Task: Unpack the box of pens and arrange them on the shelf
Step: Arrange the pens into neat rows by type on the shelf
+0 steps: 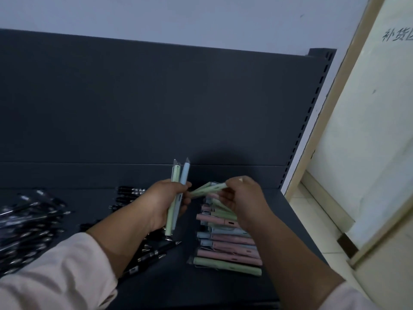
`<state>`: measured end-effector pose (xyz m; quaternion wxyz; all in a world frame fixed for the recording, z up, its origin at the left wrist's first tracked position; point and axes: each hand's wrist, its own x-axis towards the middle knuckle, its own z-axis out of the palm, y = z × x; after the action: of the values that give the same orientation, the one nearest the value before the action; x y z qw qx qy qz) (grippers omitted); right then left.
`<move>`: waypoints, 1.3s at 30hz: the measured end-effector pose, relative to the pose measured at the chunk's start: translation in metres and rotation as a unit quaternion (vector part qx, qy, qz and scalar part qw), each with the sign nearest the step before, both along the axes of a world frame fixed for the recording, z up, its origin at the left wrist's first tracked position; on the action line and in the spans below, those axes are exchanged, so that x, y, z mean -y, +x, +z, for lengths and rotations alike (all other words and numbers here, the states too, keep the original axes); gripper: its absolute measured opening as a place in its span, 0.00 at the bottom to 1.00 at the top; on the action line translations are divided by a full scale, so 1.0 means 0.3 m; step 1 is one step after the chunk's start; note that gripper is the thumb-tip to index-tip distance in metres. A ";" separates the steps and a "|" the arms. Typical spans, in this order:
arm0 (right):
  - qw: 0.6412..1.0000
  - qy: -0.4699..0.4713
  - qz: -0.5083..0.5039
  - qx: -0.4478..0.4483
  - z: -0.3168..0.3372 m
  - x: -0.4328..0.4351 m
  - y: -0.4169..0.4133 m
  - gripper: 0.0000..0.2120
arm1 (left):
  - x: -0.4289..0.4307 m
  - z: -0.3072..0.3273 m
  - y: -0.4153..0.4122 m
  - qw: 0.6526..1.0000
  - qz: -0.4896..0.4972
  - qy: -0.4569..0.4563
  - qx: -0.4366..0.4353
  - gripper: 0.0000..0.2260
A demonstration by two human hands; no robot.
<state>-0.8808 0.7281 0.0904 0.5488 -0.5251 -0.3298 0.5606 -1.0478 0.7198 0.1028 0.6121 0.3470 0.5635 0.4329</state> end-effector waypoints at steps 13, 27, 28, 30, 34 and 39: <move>0.958 -0.048 -0.022 0.281 -0.064 -0.074 0.224 0.04 | -0.020 -0.020 -0.022 1.000 -0.019 0.020 0.001 0.07; 0.944 0.050 0.210 0.247 0.032 -0.016 -0.022 0.08 | -0.008 -0.003 0.019 0.989 -0.145 0.014 0.019 0.10; 0.946 0.045 0.216 0.237 0.029 -0.018 -0.036 0.10 | -0.010 -0.005 0.025 0.987 -0.158 0.018 0.011 0.10; 0.956 0.041 0.204 0.206 0.024 -0.025 -0.051 0.09 | -0.014 -0.008 0.034 0.985 -0.171 0.022 0.001 0.10; 0.979 0.057 0.126 0.147 0.041 -0.063 -0.010 0.06 | -0.040 -0.017 0.026 0.988 -0.123 0.018 -0.093 0.13; 0.822 0.152 0.106 0.539 -0.006 -0.117 0.089 0.05 | -0.085 -0.043 -0.012 0.989 -0.026 0.011 -0.145 0.19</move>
<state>-0.8541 0.7633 0.0885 0.2936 -0.6152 -0.7076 0.1859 -1.0514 0.7454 0.0899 0.5309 0.4275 0.6324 0.3681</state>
